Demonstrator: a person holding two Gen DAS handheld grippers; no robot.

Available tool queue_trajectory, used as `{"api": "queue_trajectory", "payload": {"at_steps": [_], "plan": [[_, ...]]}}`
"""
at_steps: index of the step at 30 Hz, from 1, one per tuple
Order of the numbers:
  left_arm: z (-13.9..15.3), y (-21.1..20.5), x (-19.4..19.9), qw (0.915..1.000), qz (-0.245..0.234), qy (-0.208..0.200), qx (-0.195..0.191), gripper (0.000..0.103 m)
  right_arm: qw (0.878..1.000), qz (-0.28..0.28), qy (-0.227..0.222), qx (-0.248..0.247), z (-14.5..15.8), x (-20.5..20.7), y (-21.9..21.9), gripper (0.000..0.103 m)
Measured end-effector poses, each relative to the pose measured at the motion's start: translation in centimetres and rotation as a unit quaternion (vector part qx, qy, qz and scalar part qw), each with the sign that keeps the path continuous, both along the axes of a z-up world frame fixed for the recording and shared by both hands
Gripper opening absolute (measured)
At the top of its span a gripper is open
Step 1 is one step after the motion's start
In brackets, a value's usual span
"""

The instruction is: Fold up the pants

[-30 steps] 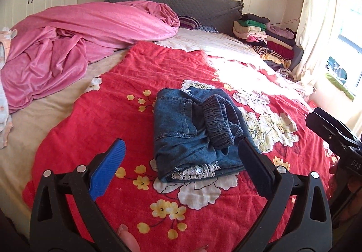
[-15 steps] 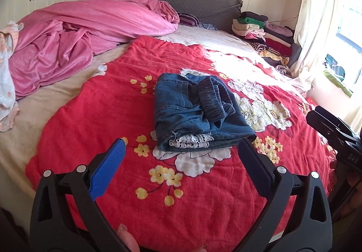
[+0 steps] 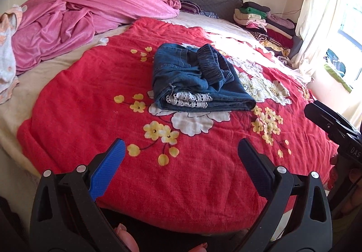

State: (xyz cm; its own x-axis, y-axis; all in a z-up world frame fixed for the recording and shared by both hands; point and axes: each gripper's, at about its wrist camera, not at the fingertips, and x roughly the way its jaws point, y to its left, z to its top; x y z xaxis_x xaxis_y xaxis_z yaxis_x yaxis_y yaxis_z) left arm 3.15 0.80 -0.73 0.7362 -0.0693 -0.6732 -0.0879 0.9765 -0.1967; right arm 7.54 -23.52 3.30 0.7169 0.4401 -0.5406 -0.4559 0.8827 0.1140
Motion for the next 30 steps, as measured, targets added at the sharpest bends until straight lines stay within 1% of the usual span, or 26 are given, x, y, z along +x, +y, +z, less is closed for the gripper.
{"api": "queue_trajectory", "payload": {"at_steps": [4, 7, 12, 18, 24, 30], "plan": [[-0.6, 0.1, 0.0, 0.9999, 0.003, 0.009, -0.007, 0.093, 1.000, -0.003, 0.020, -0.019, -1.5, -0.3, 0.4, 0.098], [-0.9, 0.3, 0.2, 0.9998, 0.006, 0.017, -0.012, 0.093, 0.999, -0.004, 0.046, -0.024, -2.7, 0.0, 0.7, 0.098], [-1.5, 0.5, 0.4, 0.9994, 0.005, 0.029, -0.016, 0.093, 0.997, -0.009, 0.066, -0.028, -3.9, 0.4, 1.0, 0.098], [-1.7, 0.5, 0.4, 0.9994, 0.005, 0.031, -0.016, 0.093, 0.997, -0.002, 0.069, -0.030, -4.1, 0.4, 1.3, 0.098], [-1.6, 0.5, 0.4, 0.9994, 0.005, 0.030, -0.015, 0.093, 0.998, -0.005, 0.057, -0.038, -3.9, 0.2, 1.5, 0.098], [-1.6, 0.6, 0.4, 0.9995, 0.006, 0.029, -0.013, 0.093, 0.998, -0.003, 0.057, -0.040, -3.8, 0.2, 1.3, 0.098]]}}
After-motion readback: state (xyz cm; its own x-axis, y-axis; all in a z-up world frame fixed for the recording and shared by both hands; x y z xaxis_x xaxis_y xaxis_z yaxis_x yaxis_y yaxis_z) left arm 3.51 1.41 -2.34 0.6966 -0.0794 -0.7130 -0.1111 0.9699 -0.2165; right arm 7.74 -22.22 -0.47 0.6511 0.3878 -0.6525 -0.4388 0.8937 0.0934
